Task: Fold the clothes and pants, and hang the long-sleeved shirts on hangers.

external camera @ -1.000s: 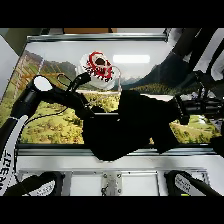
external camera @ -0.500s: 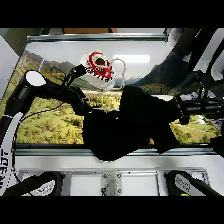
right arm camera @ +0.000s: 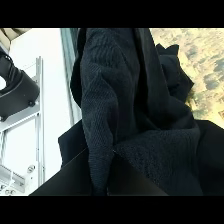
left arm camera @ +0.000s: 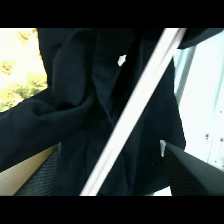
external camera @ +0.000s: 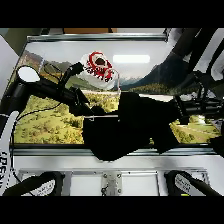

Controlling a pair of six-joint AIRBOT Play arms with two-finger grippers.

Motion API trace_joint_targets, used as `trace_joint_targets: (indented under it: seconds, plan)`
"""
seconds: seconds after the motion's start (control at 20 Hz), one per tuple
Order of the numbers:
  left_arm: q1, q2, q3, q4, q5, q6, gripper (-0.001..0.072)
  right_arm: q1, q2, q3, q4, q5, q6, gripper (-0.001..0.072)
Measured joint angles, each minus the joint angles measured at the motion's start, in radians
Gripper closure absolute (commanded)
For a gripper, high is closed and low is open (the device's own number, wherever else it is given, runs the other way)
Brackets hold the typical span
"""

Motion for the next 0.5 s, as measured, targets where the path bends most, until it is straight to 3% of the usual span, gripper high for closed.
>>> trace_joint_targets:
  seconds: [0.2, 0.5]
  plan:
    - [0.108, 0.040, -0.002, -0.008, -0.013, -0.047, 0.0030, 0.000, 0.000, 0.000, 0.000, -0.008, 0.007, 0.0703]
    - [0.315, 0.185, -0.145, 0.026, 0.071, -0.237, 0.0030, 0.000, 0.002, 0.012, 0.020, -0.095, 0.049, 0.0702]
